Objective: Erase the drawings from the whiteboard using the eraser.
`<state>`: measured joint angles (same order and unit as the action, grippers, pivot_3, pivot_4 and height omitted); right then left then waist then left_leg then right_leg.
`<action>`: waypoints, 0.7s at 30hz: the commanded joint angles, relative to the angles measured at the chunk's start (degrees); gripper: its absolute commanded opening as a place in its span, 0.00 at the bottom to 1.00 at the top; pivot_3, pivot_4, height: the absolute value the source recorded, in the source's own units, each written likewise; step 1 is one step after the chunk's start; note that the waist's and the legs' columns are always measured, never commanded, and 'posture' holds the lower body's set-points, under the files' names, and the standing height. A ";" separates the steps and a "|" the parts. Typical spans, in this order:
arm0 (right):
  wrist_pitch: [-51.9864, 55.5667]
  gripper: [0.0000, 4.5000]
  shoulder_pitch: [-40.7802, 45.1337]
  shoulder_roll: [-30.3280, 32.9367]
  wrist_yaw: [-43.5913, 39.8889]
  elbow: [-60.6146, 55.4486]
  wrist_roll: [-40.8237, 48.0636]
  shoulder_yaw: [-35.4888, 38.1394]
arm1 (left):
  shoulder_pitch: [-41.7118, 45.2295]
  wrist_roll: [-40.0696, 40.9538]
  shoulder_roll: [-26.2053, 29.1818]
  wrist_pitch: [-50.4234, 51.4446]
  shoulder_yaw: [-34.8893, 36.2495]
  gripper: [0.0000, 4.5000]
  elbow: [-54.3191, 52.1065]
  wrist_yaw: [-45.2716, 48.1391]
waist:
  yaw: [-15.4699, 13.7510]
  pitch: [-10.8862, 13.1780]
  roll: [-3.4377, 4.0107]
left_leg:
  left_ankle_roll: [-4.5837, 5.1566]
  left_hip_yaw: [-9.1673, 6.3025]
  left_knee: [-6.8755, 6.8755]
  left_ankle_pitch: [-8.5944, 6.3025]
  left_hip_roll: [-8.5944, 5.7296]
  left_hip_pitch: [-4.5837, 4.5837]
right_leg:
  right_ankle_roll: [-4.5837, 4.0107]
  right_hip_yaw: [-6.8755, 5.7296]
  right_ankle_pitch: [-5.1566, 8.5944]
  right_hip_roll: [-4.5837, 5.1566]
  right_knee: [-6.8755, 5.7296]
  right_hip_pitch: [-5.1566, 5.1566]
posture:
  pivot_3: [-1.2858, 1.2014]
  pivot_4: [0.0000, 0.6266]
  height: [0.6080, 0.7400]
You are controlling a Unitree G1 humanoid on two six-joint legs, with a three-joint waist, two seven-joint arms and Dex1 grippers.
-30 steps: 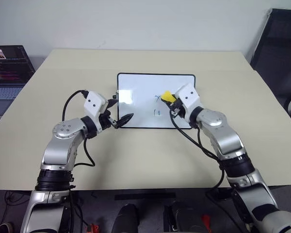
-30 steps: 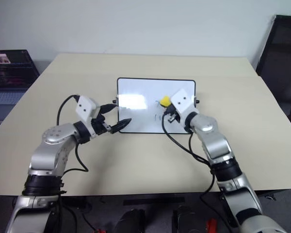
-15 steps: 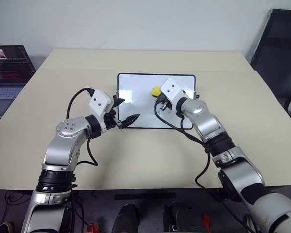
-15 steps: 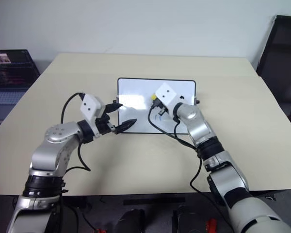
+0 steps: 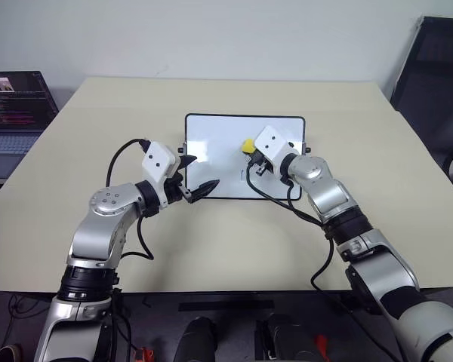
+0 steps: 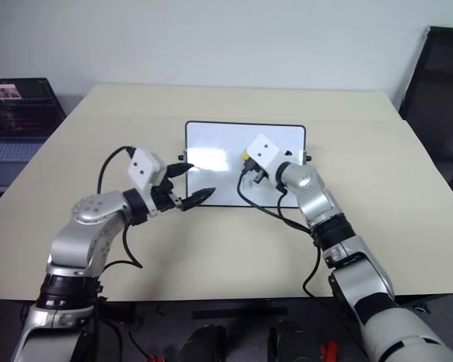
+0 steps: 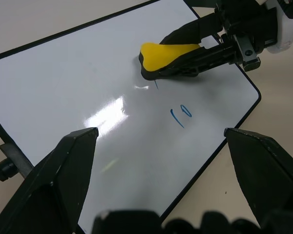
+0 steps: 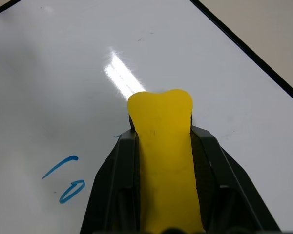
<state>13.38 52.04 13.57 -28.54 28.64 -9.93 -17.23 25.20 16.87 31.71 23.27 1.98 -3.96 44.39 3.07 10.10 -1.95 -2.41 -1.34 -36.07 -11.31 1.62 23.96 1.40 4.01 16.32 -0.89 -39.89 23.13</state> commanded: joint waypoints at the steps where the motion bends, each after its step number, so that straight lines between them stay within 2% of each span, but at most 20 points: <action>1: 3.26 0.23 -3.24 1.13 -4.48 -1.75 -1.11 -2.52 | -0.03 0.32 -0.09 -1.10 0.14 1.00 -1.67 -0.01 | 0.05 0.00 -0.01 | 0.00 0.00 0.01 0.00 0.00 0.00 | 0.00 0.00 0.00 0.00 0.00 0.00 | 0.52 0.24 1.00; 4: 3.42 0.23 -3.97 1.47 -4.56 -2.84 -2.15 -3.05 | -0.20 0.40 -0.10 -1.00 0.20 1.00 -1.85 0.03 | 0.14 -0.01 -0.01 | 0.00 0.00 0.01 0.00 0.02 -0.03 | 0.01 0.01 0.01 0.00 -0.01 0.00 | 0.52 0.24 1.00; 8: -0.23 0.23 -0.75 1.23 4.04 0.74 -4.17 -0.39 | -0.47 0.41 -0.18 -0.93 0.18 1.00 -2.03 0.05 | 0.17 0.00 0.00 | 0.03 0.01 -0.01 0.03 0.02 -0.08 | 0.05 0.03 0.03 -0.01 -0.05 -0.01 | 0.52 0.24 1.00; 13: -0.55 0.23 0.50 0.36 5.59 1.79 -2.79 1.25 | -0.71 0.47 -0.35 -0.59 -0.05 1.00 -2.48 -0.02 | -0.01 0.00 -0.01 | 0.10 0.00 -0.01 0.16 -0.01 -0.08 | 0.07 0.02 -0.05 -0.01 -0.05 -0.02 | 0.52 0.24 1.00; 18: 3.09 0.23 -2.17 -0.75 2.33 -4.31 1.46 3.73 | -1.48 0.77 -0.41 0.18 0.14 1.00 -3.48 -0.35 | 0.05 0.00 0.00 | 0.10 0.01 0.01 0.16 0.01 -0.06 | 0.07 0.03 -0.04 -0.01 -0.03 -0.01 | 0.52 0.24 1.00; 21: 9.75 0.23 -5.49 -2.30 -0.84 -14.60 8.94 8.13 | -2.33 1.24 0.03 0.30 1.28 1.00 -3.51 -0.35 | 0.03 0.01 0.00 | 0.09 -0.01 0.07 0.15 0.02 0.00 | 0.06 0.02 -0.03 0.00 0.01 0.03 | 0.52 0.24 1.00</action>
<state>20.39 46.81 11.84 -27.96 20.02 -4.77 -11.82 22.66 17.02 31.32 23.64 1.95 -5.06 44.33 3.10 10.11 -1.94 -2.33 -1.36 -35.98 -11.18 1.63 23.99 1.45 4.03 16.30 -0.88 -39.88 23.19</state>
